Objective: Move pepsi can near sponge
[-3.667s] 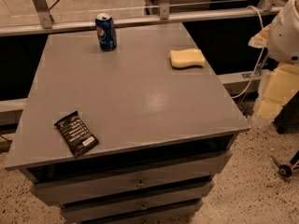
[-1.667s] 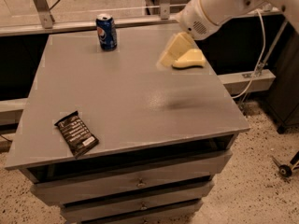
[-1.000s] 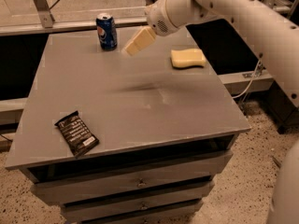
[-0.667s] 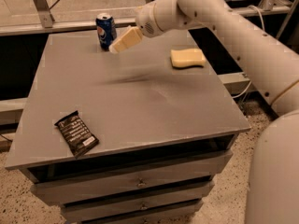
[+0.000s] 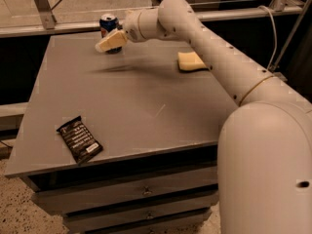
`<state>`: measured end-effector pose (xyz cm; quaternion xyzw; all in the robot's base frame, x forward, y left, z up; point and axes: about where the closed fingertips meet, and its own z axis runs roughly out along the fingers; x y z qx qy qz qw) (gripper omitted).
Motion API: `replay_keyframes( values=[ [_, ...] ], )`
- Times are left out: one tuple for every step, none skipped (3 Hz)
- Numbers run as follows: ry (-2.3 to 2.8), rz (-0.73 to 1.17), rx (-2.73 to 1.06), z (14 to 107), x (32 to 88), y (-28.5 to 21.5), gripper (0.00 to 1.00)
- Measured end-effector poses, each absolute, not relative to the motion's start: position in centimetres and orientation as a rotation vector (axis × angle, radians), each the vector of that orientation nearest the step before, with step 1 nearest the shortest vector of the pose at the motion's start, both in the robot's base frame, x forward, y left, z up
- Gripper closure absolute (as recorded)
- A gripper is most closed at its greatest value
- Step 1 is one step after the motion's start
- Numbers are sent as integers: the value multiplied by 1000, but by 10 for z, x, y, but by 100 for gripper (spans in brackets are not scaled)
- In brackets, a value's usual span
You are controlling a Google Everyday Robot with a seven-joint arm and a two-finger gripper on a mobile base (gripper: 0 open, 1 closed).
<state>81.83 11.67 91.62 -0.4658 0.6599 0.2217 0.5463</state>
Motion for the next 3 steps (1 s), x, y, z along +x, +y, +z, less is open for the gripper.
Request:
replay_keyframes(
  values=[
    [1553, 538, -1058, 911, 846, 141, 2],
    [1558, 558, -1025, 908, 859, 151, 31],
    [1548, 561, -1015, 911, 862, 152, 55]
  ],
)
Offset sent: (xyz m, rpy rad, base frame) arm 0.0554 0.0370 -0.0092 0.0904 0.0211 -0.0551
